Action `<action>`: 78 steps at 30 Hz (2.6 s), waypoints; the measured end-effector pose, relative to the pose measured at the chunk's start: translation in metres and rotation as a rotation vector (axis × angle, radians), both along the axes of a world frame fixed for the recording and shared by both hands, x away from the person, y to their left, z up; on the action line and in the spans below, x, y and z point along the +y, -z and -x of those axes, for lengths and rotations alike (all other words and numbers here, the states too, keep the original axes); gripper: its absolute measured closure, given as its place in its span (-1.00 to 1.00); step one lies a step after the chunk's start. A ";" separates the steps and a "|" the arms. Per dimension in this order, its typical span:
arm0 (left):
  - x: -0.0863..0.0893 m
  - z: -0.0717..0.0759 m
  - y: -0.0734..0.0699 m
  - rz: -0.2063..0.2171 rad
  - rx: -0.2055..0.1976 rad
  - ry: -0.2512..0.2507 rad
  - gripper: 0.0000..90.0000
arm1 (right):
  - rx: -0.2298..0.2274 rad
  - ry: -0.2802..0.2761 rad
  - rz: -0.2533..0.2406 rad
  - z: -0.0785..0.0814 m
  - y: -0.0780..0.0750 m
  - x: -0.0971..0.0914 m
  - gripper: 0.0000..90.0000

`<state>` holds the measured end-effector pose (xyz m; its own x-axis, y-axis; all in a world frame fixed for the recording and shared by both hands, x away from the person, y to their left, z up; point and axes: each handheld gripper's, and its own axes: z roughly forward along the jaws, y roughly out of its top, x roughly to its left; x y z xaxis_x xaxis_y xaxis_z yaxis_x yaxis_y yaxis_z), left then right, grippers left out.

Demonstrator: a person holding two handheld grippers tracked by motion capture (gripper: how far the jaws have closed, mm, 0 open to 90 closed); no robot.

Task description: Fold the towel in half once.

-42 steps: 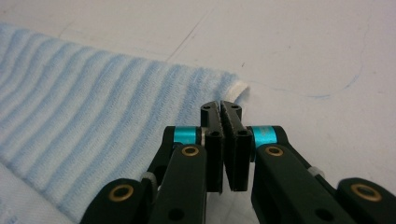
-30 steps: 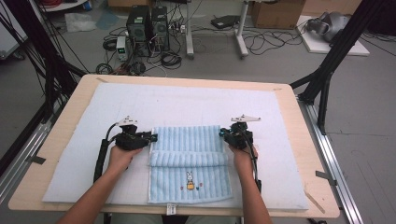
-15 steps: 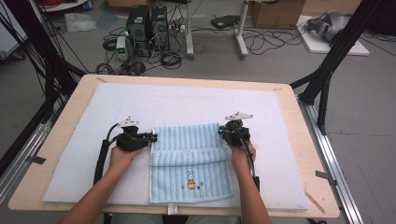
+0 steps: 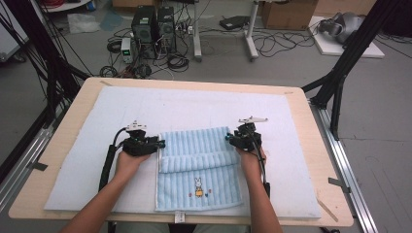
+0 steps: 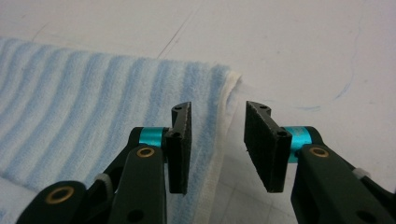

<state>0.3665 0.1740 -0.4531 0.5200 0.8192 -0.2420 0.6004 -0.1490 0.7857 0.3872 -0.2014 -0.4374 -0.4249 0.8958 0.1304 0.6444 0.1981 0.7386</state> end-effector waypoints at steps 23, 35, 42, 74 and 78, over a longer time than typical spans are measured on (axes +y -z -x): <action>-0.005 0.006 -0.002 -0.091 -0.034 0.020 0.49 | 0.026 -0.062 0.039 0.008 0.006 0.007 0.35; -0.014 -0.040 -0.010 -0.034 -0.018 0.020 0.92 | -0.050 -0.020 0.020 0.003 0.007 -0.001 0.88; -0.019 -0.065 -0.007 0.000 -0.026 -0.015 0.93 | -0.069 0.042 0.005 -0.012 0.007 -0.009 0.86; -0.019 -0.020 -0.007 -0.060 -0.078 0.300 0.85 | 0.028 -0.119 -0.078 0.028 0.006 -0.040 0.72; -0.014 -0.014 -0.012 -0.019 -0.116 0.296 0.92 | 0.016 -0.134 -0.055 0.032 0.003 -0.036 0.79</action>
